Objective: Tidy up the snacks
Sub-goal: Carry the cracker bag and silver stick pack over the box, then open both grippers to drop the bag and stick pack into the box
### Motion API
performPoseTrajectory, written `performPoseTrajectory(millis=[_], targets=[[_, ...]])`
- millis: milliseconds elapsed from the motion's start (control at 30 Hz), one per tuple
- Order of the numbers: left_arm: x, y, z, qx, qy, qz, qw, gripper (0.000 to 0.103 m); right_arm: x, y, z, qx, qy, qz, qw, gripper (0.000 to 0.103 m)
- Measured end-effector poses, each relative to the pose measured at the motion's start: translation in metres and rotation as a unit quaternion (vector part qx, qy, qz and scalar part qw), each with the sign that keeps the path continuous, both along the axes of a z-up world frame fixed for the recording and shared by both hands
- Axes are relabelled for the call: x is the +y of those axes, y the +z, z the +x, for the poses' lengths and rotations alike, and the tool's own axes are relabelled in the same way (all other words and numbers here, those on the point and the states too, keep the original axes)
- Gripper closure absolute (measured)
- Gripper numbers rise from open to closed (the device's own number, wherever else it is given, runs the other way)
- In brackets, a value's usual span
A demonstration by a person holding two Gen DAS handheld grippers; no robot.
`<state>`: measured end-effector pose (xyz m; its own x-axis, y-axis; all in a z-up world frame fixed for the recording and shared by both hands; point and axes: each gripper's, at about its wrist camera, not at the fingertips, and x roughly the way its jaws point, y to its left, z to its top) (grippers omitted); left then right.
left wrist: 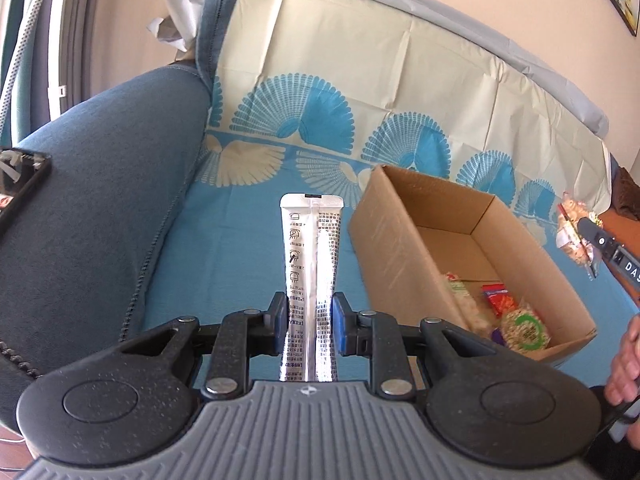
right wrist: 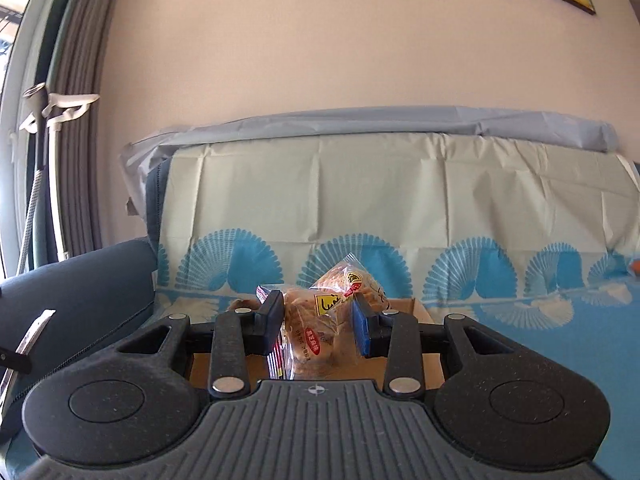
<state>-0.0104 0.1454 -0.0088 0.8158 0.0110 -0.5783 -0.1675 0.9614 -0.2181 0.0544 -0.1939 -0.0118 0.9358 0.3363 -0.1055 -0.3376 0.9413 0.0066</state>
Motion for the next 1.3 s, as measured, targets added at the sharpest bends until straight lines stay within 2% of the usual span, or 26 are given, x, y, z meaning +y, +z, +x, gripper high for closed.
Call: performPoseTrajectory(millis=[100,233,433,533,667,1033,1067,1100,1133,1200,1300], targets=[[-0.019,0.012,0.016,-0.005,-0.012,-0.002,0.9999,0.078,-0.009,-0.002,0.004,0.005,-0.011,0.025,1.0,0.065],[-0.05,0.031,0.039,-0.023,-0.039,-0.003,0.999,0.078,-0.016,-0.007,0.015,0.035,-0.023,0.044,0.998,0.065],[-0.1,0.052,0.082,-0.036,-0.077,-0.009,0.9964,0.078,-0.02,-0.011,0.026,0.057,-0.037,0.053,0.996,0.065],[-0.125,0.058,0.102,-0.039,-0.091,0.011,0.995,0.078,-0.019,-0.012,0.028,0.063,-0.038,0.052,0.996,0.065],[-0.15,0.066,0.123,-0.049,-0.109,0.016,0.9927,0.077,-0.021,-0.013,0.032,0.067,-0.04,0.053,0.996,0.065],[-0.182,0.075,0.161,-0.058,-0.125,0.023,0.9902,0.074,-0.018,-0.014,0.038,0.079,-0.05,0.057,0.994,0.064],[-0.184,0.076,0.162,-0.06,-0.126,0.025,0.9899,0.065,-0.018,-0.014,0.038,0.08,-0.051,0.056,0.994,0.063],[-0.185,0.076,0.161,-0.062,-0.128,0.026,0.9895,0.054,-0.017,-0.014,0.038,0.082,-0.052,0.053,0.994,0.05],[-0.185,0.077,0.159,-0.067,-0.129,0.026,0.9891,0.049,-0.016,-0.014,0.038,0.083,-0.056,0.051,0.994,0.034],[-0.184,0.077,0.151,-0.077,-0.129,0.029,0.9882,0.036,-0.016,-0.013,0.036,0.075,-0.058,0.049,0.994,0.025],[-0.182,0.07,0.134,-0.08,-0.128,0.027,0.9881,0.027,-0.014,-0.013,0.035,0.078,-0.053,0.042,0.995,0.019]])
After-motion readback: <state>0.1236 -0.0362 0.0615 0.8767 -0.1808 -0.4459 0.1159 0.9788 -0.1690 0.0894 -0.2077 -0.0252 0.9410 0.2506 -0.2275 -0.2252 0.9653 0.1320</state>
